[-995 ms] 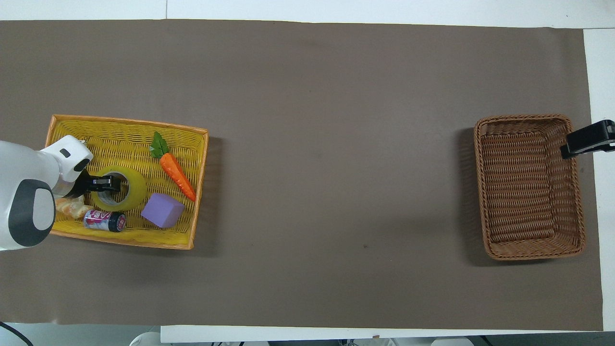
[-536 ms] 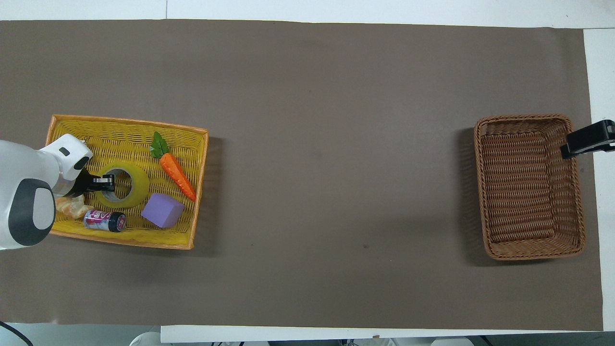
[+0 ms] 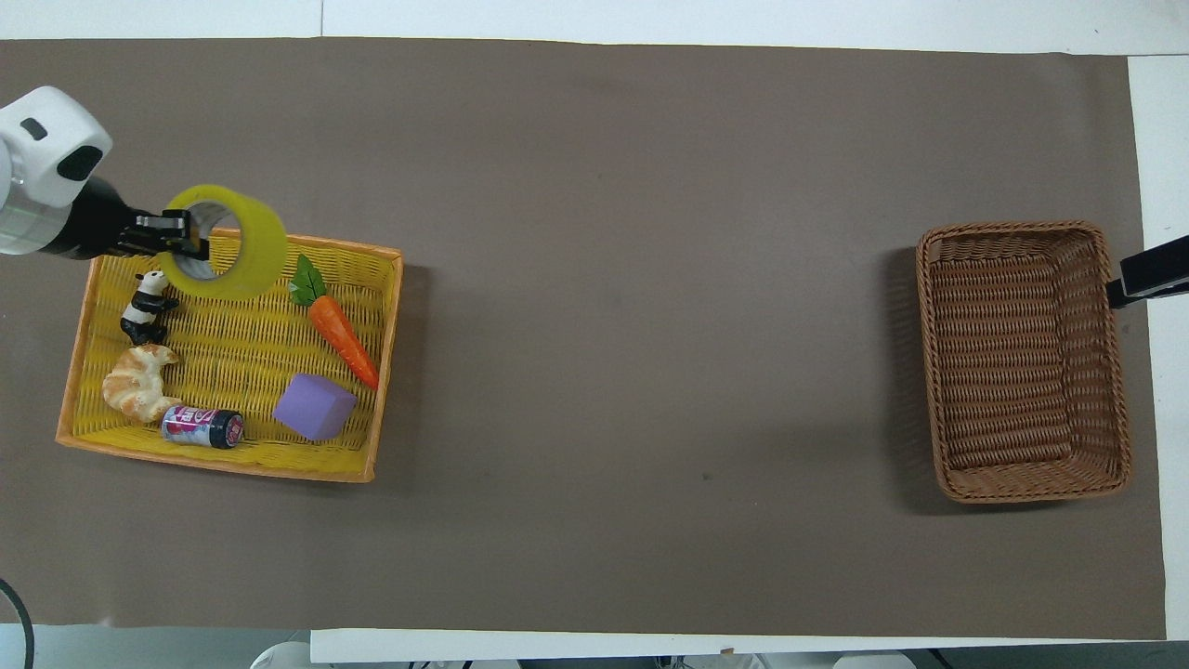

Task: Move tape to another basket
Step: 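Lift the tape with the left gripper while the right gripper rises, then carry the tape toward center while the right gripper reaches the tape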

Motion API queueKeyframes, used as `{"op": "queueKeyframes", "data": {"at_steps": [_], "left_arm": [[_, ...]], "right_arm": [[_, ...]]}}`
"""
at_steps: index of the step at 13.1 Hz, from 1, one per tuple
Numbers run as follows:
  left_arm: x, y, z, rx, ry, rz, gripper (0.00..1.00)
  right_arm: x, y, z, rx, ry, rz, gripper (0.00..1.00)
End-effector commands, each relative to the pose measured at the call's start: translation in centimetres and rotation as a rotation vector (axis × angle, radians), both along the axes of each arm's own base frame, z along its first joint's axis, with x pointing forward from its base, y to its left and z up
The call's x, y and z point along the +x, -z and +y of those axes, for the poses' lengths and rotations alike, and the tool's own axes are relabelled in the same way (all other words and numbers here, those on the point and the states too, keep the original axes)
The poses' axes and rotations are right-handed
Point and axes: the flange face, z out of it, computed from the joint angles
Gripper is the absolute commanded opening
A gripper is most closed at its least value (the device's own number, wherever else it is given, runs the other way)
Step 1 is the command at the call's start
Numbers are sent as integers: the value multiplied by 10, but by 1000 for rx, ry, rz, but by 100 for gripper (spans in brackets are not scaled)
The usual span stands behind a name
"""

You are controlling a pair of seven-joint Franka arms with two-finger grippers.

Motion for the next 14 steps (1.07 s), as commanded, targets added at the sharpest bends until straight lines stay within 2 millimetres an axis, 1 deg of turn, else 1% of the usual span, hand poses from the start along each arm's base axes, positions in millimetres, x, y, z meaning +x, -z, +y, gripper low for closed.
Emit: {"op": "queueKeyframes", "data": {"at_steps": [1, 2, 3, 4, 5, 6, 7, 8, 10, 12, 13, 14], "left_arm": [[-15, -10, -105, -42, -13, -5, 0], [-26, -11, -145, -57, -60, -31, 0], [-34, -15, -172, -82, -83, -65, 0], [-42, -18, -191, -106, -87, -67, 0], [-41, -20, -199, -179, -125, -70, 0], [-35, -26, -206, -262, -165, -117, 0], [-39, -31, -221, -298, -158, -152, 0], [-42, -32, -226, -303, -151, -155, 0], [-46, -30, -231, -294, -136, -138, 0], [-61, -24, -242, -275, -100, -97, 0], [-62, -25, -243, -275, -96, -101, 0], [-66, -25, -251, -281, -88, -105, 0]], "right_arm": [[-5, 0, 9, 93, -40, -29, 100], [-5, 1, 10, 210, -19, -44, 100], [-7, 8, 9, 313, 10, -50, 100], [-8, 11, 17, 395, 25, -74, 100], [-9, 16, 23, 462, 40, -96, 100], [-10, 22, 29, 536, 69, -128, 100], [-13, 36, 36, 643, 110, -152, 100], [-11, 44, 45, 737, 140, -170, 100], [-1, 47, 64, 794, 139, -228, 100], [6, 49, 93, 808, 110, -244, 100], [12, 56, 111, 830, 89, -256, 100], [19, 63, 125, 861, 79, -282, 100]]}}
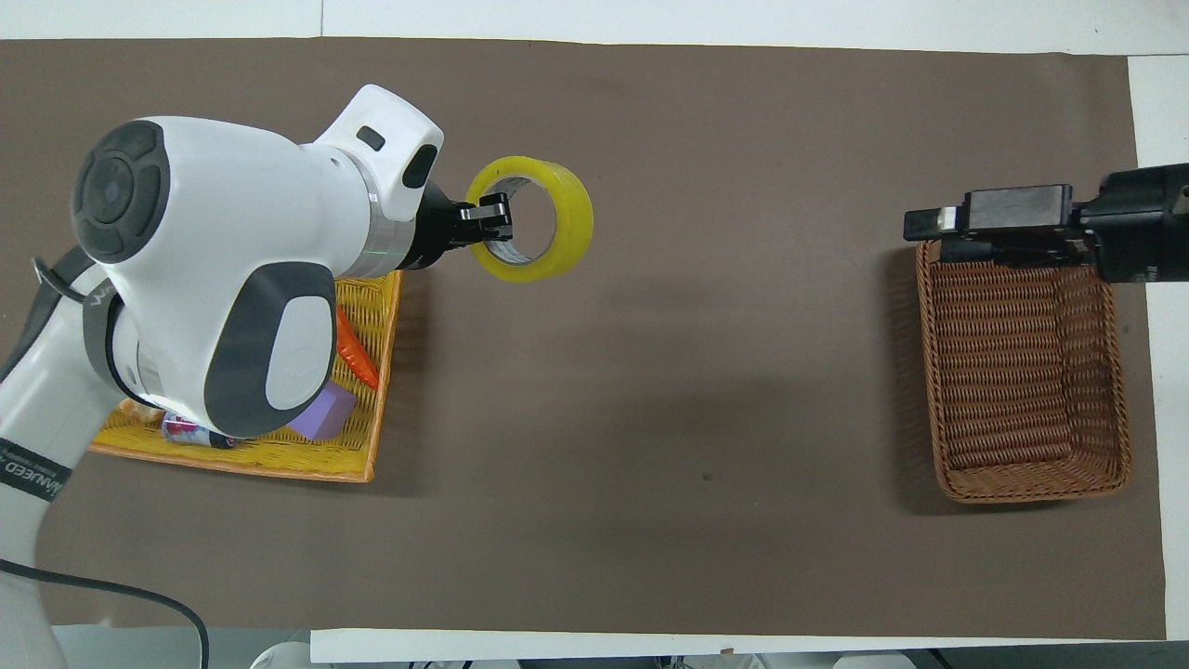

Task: Move tape to another basket
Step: 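Carry the tape toward center while the right gripper reaches the tape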

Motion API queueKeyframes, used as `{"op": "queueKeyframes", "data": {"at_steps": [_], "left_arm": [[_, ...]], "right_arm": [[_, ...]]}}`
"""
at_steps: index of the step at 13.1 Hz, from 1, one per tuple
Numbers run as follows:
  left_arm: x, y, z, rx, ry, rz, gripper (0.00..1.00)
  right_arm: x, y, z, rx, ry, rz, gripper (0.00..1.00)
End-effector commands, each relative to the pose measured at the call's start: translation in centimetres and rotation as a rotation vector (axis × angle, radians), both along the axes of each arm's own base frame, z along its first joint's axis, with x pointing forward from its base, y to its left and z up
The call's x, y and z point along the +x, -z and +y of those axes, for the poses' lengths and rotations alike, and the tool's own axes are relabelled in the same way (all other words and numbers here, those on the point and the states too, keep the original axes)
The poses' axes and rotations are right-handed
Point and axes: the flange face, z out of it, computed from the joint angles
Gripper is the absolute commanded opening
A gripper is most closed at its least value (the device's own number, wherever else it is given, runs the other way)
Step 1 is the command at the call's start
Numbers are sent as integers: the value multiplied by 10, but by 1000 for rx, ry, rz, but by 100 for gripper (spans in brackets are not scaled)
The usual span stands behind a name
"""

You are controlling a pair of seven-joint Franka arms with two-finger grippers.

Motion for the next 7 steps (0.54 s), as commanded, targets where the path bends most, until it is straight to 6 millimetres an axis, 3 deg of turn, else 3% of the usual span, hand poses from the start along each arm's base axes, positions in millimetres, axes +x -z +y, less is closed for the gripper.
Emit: {"op": "queueKeyframes", "data": {"at_steps": [1, 4, 7], "left_arm": [[-7, -5, -8, -15, 10, 1, 0], [-10, -1, -7, 1, 25, 10, 0], [-10, -1, -7, 1, 22, 12, 0]], "right_arm": [[11, 25, 32, 38, -35, -91, 100], [31, 60, 87, 73, -88, -175, 100], [23, 62, 153, 97, -126, -192, 100]]}}
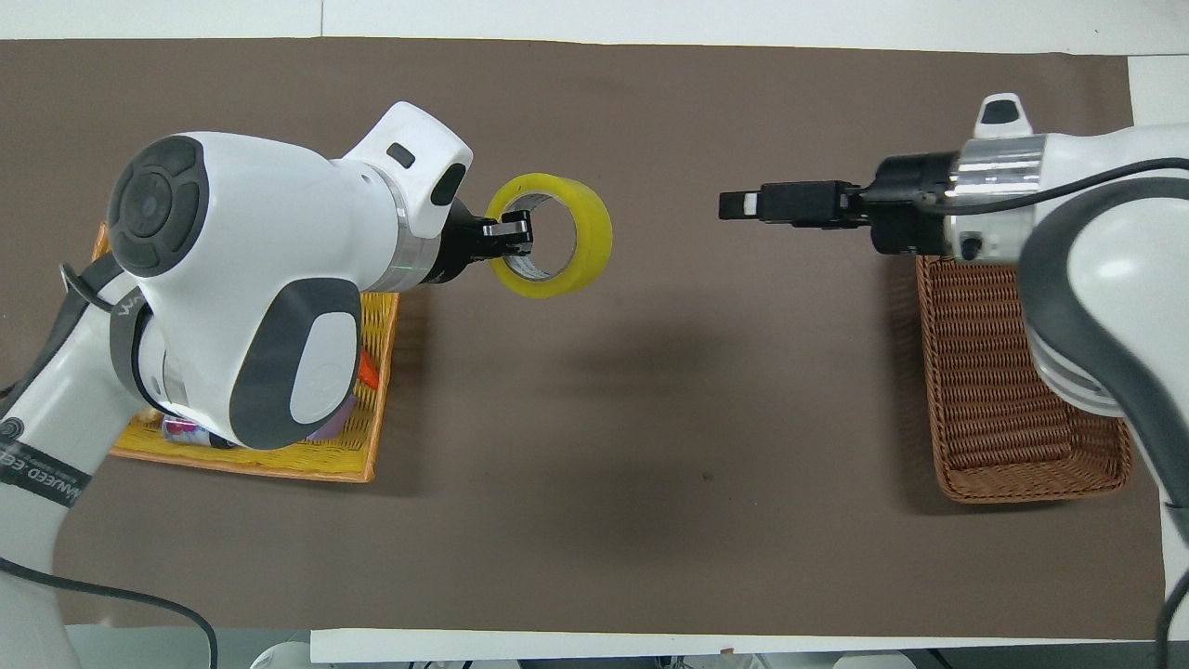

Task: Move tape to another basket
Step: 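Carry the tape toward center while the right gripper reaches the tape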

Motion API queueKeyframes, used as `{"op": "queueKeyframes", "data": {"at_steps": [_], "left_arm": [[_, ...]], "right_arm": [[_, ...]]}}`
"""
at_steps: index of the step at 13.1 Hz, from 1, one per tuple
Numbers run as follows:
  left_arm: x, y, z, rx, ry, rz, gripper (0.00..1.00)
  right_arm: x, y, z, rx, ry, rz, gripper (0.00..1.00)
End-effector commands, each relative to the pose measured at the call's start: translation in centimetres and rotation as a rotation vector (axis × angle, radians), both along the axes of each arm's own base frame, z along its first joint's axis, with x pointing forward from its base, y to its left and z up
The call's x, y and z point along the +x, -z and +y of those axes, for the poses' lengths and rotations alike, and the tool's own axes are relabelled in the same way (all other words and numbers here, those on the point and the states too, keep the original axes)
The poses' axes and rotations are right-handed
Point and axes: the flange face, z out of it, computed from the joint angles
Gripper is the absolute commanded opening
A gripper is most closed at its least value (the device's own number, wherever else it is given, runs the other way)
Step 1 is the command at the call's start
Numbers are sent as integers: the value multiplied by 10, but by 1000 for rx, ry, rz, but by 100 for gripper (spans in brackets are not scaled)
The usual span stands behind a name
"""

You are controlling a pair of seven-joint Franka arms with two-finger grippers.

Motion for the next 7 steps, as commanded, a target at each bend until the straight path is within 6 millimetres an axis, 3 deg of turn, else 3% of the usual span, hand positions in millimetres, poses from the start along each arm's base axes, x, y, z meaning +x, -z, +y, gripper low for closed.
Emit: {"op": "queueKeyframes", "data": {"at_steps": [1, 4, 7], "left_arm": [[-3, -3, 2, -2, 2, 8, 0], [-4, 2, 3, 4, 3, 11, 0], [-5, 3, 4, 6, 4, 15, 0]], "right_arm": [[-10, -8, 38, 43, -36, -20, 100], [-14, 4, 73, 137, -30, 27, 100], [1, 30, 83, 137, -18, 36, 100]]}}
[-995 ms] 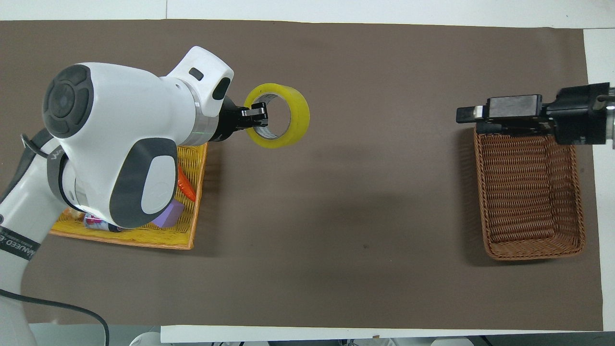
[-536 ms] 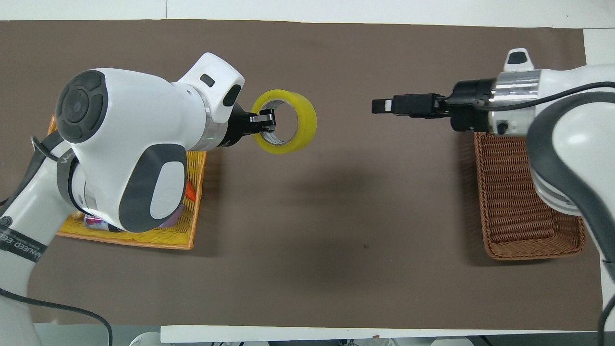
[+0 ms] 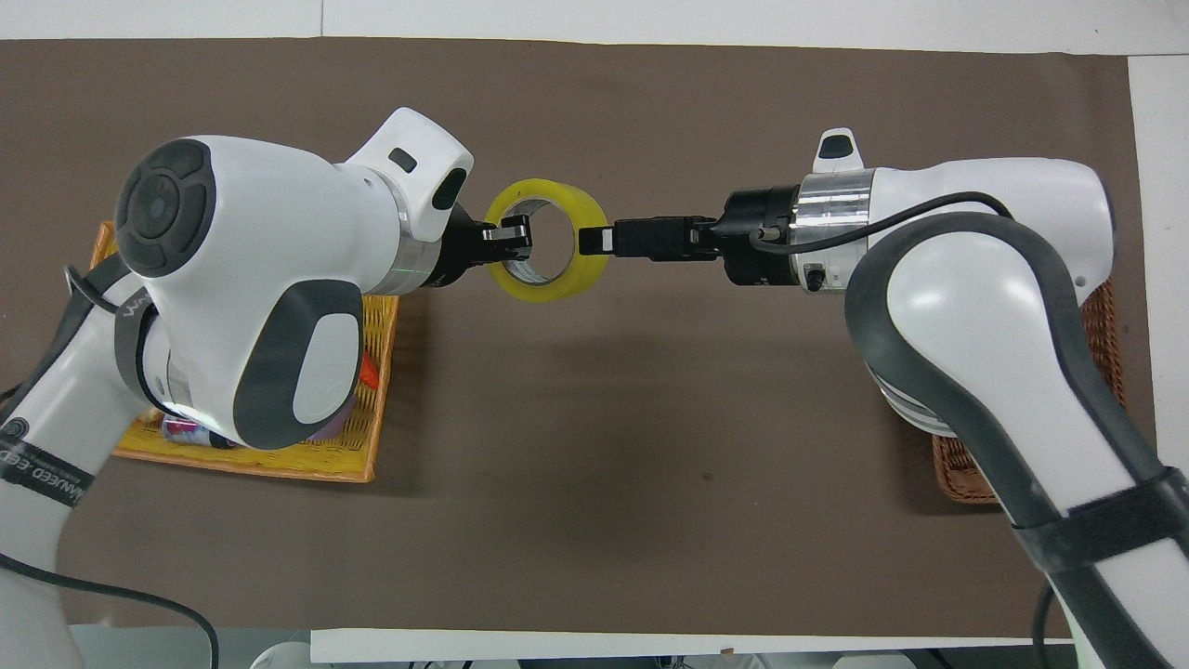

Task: Move tape to another basket
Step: 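Carry the tape toward center while the right gripper reaches the tape, then close the right gripper on the tape rim beside the left gripper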

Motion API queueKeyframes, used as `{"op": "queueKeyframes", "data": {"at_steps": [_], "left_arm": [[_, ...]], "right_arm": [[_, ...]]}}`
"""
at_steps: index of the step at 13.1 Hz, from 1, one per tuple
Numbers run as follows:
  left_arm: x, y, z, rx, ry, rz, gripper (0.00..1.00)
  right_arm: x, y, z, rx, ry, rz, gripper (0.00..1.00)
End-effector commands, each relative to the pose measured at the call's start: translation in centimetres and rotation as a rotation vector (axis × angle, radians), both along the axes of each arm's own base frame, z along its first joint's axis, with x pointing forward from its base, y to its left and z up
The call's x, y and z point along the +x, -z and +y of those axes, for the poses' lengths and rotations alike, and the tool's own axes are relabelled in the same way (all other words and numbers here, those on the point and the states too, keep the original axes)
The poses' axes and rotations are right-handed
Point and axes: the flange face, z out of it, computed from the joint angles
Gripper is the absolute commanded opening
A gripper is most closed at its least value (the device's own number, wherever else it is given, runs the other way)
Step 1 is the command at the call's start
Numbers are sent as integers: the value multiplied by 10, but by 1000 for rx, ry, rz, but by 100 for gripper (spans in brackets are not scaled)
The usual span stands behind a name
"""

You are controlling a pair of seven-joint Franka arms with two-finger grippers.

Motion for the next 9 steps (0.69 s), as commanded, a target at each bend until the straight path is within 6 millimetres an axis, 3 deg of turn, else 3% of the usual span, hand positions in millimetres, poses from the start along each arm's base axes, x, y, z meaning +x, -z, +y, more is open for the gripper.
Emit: {"op": "queueKeyframes", "data": {"at_steps": [1, 4, 6, 9], "left_arm": [[-3, -4, 4, -2, 2, 1, 0], [-2, -4, 6, -2, 0, 1, 0], [-2, -3, 5, -1, 2, 3, 0], [-2, -3, 5, -1, 0, 3, 0]], "right_arm": [[21, 19, 6, 38, 36, 9, 100], [21, 21, 7, 46, 47, 18, 100], [16, 22, 23, 32, 51, 1, 100], [15, 24, 25, 29, 51, 3, 100]]}}
